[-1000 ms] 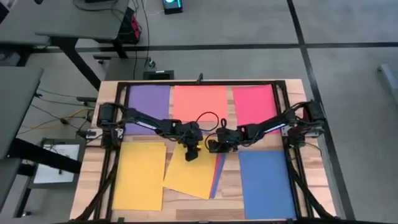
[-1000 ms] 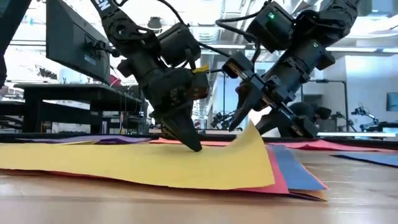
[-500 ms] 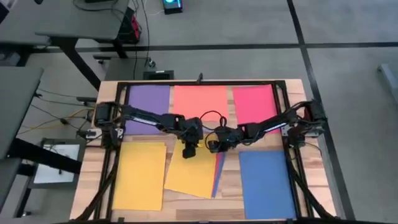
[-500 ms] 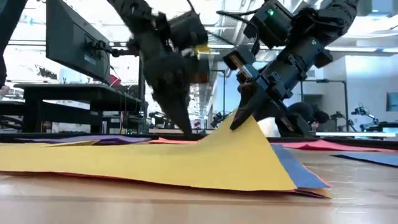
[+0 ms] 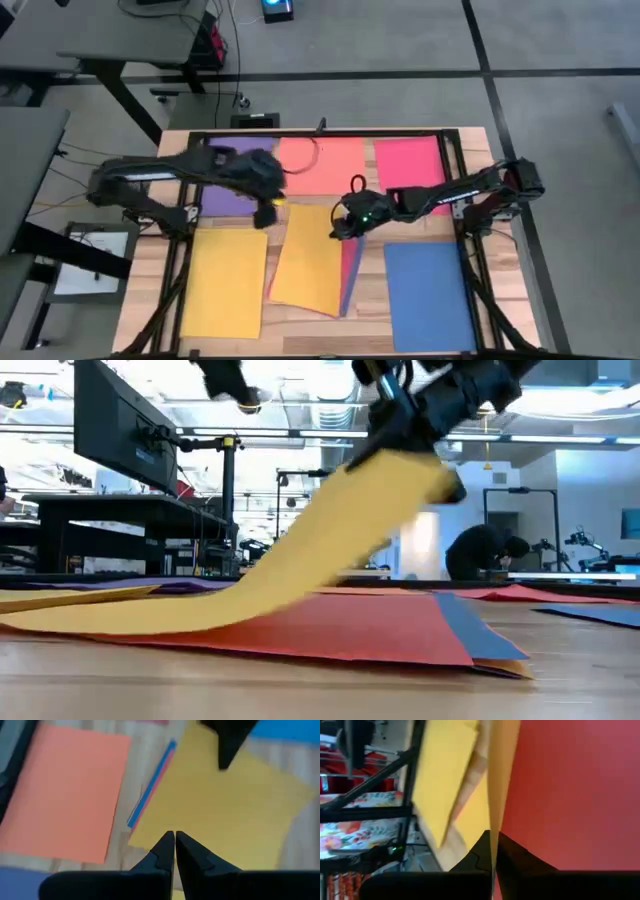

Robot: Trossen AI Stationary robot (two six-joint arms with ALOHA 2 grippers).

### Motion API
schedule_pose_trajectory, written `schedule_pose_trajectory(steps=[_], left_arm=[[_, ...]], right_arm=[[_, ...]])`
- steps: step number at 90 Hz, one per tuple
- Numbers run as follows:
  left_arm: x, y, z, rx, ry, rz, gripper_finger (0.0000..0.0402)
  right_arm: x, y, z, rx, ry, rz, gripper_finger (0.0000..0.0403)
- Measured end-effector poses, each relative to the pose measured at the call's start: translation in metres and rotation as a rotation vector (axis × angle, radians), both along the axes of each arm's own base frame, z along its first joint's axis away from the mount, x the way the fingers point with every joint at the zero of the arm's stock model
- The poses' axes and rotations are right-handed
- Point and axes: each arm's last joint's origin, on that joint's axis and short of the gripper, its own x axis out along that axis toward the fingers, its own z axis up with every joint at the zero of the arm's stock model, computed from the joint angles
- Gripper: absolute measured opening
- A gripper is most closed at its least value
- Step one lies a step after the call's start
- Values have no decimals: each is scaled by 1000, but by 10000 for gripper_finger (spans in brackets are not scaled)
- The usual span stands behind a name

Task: Organize paper
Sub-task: Stack the yellow paper on top of the other yellow paper

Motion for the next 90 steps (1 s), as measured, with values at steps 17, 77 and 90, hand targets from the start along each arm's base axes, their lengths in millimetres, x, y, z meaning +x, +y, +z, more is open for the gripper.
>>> schedule_pose_trajectory(steps=[17, 77, 90], left_arm=[[-79, -12, 34, -161, -123, 112, 0], [-218, -10, 44, -253, -329, 234, 0], [-221, -11, 44, -269, -333, 215, 0]], right_arm=[[10, 16, 27, 45, 32, 7, 0], [189, 59, 59, 266, -540, 13, 0], [216, 61, 72, 293, -839, 39, 0]])
